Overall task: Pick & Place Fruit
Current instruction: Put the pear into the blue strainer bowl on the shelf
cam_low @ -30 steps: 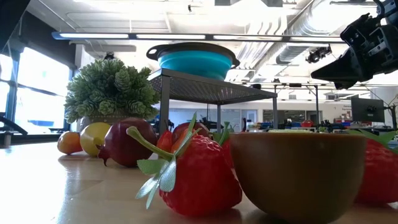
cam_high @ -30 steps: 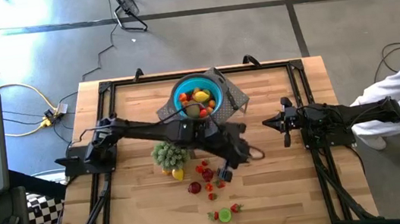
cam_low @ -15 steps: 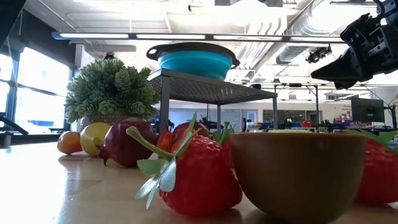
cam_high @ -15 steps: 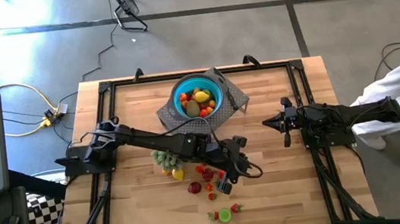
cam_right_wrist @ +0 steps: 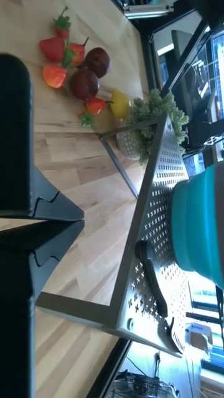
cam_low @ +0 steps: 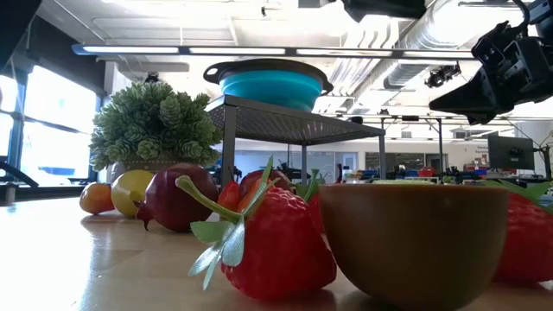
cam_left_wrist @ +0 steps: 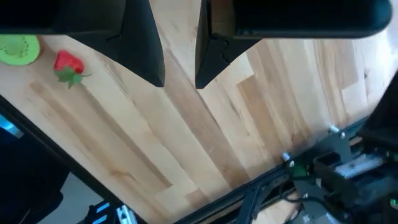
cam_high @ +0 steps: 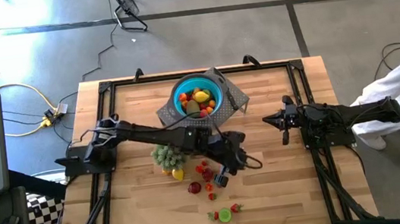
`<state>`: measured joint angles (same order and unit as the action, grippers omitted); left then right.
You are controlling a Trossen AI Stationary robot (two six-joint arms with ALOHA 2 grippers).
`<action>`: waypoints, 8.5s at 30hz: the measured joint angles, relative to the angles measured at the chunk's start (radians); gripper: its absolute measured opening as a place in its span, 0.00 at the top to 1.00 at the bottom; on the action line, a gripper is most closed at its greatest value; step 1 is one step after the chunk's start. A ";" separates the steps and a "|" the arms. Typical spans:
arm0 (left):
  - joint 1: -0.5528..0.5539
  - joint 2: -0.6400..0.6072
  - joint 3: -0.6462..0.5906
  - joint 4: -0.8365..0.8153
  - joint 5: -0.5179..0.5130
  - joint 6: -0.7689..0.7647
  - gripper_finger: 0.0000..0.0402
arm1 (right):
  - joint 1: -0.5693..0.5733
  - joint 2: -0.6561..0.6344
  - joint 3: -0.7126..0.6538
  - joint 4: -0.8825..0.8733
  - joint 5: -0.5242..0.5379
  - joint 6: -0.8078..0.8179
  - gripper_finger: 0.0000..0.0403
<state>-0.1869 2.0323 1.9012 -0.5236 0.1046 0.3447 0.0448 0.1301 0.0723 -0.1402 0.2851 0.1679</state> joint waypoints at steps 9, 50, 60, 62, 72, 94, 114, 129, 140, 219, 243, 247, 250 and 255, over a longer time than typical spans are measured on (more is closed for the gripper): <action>0.010 -0.090 -0.195 0.129 0.026 -0.040 0.79 | 0.000 0.000 0.001 -0.001 0.002 0.005 0.99; -0.340 -1.402 -1.323 0.416 -0.317 -0.167 0.79 | 0.000 0.026 0.001 0.086 0.108 0.102 0.99; -0.464 -1.563 -1.440 0.409 -0.561 -0.431 0.79 | 0.000 0.026 0.001 0.096 0.108 0.102 0.99; -0.485 -1.540 -1.440 0.412 -0.591 -0.511 0.79 | 0.000 0.026 0.001 0.096 0.109 0.122 0.99; -0.679 -1.306 -1.440 0.419 -0.927 -0.911 0.79 | 0.000 0.026 0.001 0.093 0.109 0.171 0.99; -0.966 -0.744 -1.253 0.431 -1.240 -1.536 0.99 | 0.000 0.026 0.001 0.091 0.109 0.167 0.99; -0.838 -0.344 -0.819 -0.532 -0.823 -2.386 1.00 | 0.000 0.026 0.001 0.074 0.106 0.168 0.99; -0.841 -0.341 -0.817 -0.506 -0.773 -2.382 1.00 | 0.000 0.026 0.001 0.033 0.106 0.168 0.99; -0.813 -0.341 -0.817 -0.535 -0.763 -2.369 0.74 | 0.000 0.026 0.001 0.019 0.105 0.168 0.99; -0.702 -0.270 -1.225 0.129 -1.065 -2.127 0.38 | 0.000 0.026 0.001 0.063 0.098 0.152 0.99; -0.579 -0.270 -1.221 0.271 -1.023 -1.867 0.38 | 0.000 0.026 0.001 0.061 0.098 0.142 0.99; -0.579 -0.270 -1.222 0.270 -1.021 -1.867 0.39 | 0.000 0.026 0.001 0.061 0.098 0.142 0.99; -0.579 -0.270 -1.223 0.268 -1.020 -1.867 0.42 | 0.000 0.026 0.001 0.061 0.098 0.142 0.99; -0.579 -0.270 -1.224 0.260 -1.019 -1.868 0.53 | 0.000 0.026 0.001 0.060 0.098 0.142 0.99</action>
<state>-0.7654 1.7622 0.6773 -0.2637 -0.9146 -1.5230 0.0448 0.1562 0.0734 -0.0803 0.3828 0.3099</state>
